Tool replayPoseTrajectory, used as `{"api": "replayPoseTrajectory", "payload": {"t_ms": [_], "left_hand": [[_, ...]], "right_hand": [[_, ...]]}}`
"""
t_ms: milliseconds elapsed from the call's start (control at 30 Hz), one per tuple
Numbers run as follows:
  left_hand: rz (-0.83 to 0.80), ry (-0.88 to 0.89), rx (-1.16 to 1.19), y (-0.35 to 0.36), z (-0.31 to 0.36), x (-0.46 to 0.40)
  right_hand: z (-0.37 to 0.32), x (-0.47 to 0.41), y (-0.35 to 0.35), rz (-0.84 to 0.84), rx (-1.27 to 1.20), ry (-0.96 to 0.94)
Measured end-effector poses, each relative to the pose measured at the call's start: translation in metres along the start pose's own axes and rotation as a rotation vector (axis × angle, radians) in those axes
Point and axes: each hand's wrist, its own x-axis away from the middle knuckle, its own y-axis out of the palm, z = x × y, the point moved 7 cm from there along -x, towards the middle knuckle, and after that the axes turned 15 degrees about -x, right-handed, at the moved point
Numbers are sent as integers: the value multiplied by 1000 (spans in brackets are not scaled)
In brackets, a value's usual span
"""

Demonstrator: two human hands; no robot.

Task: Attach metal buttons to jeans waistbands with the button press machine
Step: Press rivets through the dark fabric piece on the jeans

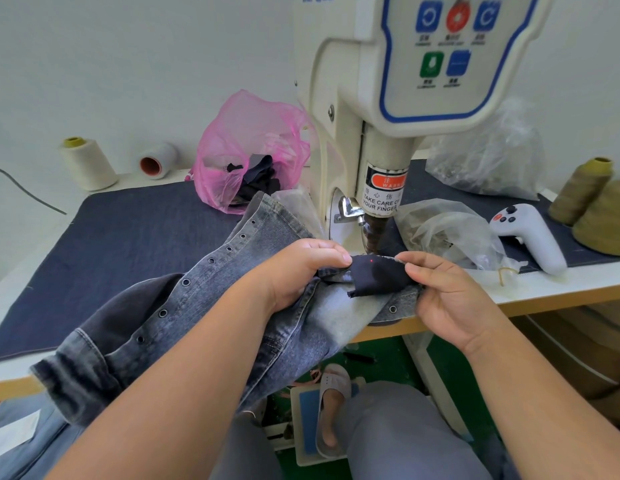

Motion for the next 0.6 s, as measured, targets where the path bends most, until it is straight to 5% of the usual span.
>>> {"api": "replayPoseTrajectory", "payload": {"t_ms": [600], "left_hand": [[-20,32,19,1,1,-1]], "right_hand": [[0,0,-1,-5,6,-6]]}}
